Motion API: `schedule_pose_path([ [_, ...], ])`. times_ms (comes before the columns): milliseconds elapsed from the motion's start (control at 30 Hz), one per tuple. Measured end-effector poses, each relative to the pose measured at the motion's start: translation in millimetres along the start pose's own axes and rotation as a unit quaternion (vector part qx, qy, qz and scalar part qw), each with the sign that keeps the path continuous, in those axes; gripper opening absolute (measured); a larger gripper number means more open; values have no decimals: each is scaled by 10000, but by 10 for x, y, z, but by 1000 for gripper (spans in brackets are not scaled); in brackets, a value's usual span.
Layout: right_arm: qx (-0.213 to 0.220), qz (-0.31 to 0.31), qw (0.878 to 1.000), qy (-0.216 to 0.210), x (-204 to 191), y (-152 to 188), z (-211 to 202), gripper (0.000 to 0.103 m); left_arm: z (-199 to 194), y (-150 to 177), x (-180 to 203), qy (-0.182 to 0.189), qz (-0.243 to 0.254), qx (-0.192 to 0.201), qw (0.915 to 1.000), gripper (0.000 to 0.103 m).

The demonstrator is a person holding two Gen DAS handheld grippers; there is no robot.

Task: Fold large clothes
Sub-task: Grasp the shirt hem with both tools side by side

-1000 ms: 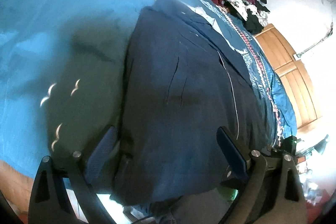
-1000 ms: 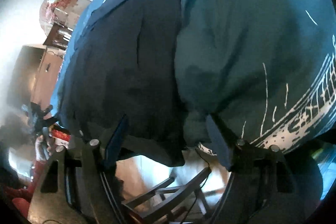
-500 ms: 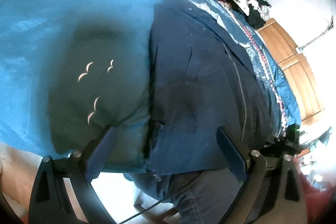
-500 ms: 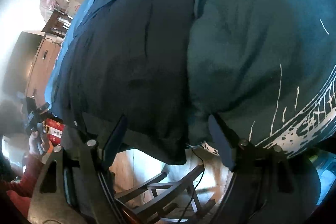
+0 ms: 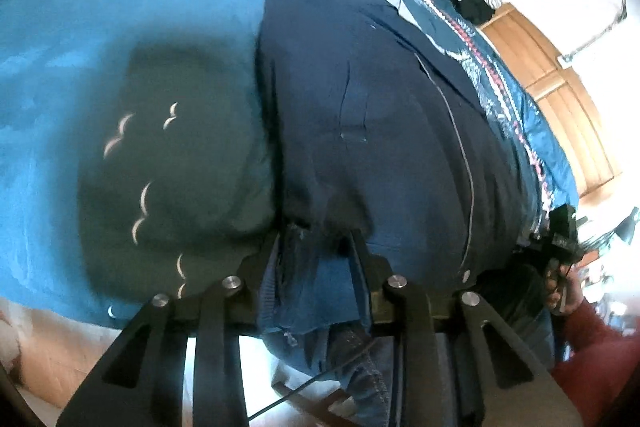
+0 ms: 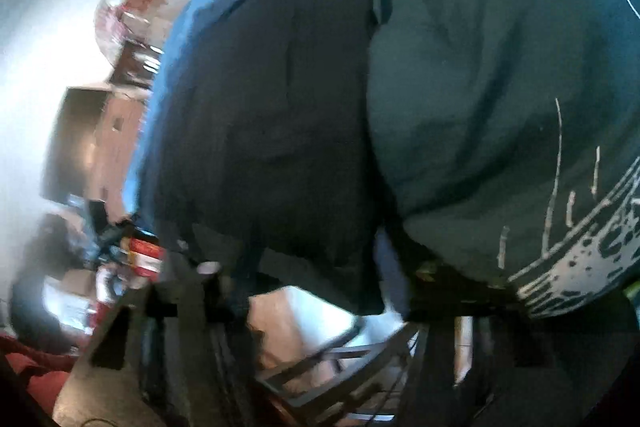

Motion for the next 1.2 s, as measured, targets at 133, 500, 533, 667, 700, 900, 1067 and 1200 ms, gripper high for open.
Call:
schedule_pose_path([
  [133,-29,34,9999,154,72,27,-25,38,-49,-28,-32,231,-147,133,9995,31],
  [500,29,-246,9997,82,-133,42,-43,39,-132,-103,-34,500,-125,303,9982,27],
  [533,13,-249,9996,100,-124,43,-25,39,-152,-118,-61,527,-180,356,9978,23],
  [667,-41,-85,9998,177,17,20,106,41,82,-111,-179,459,-315,107,9984,20],
  [700,-15,-35,9999,136,24,10,113,42,135,-99,-195,510,-356,72,9980,20],
  [900,19,-60,10000,74,-9,33,40,45,136,-61,-145,603,-241,-34,9979,20],
  [1067,-28,-124,9998,137,1,23,98,51,149,-18,-159,715,-214,-49,9972,30],
  [1200,-2,-208,9996,209,-41,9,116,52,184,-29,-99,646,-184,18,9977,37],
])
Point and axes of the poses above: each gripper's, at about its wrist camera, not at the fingertips, and z roughly the way its jaws point, x to its right, y to its underside, the point moved 4 cm from there along z, roughly the way its jaws point, and after that the axes turned 6 degrees about -y, right-handed, at the moved point
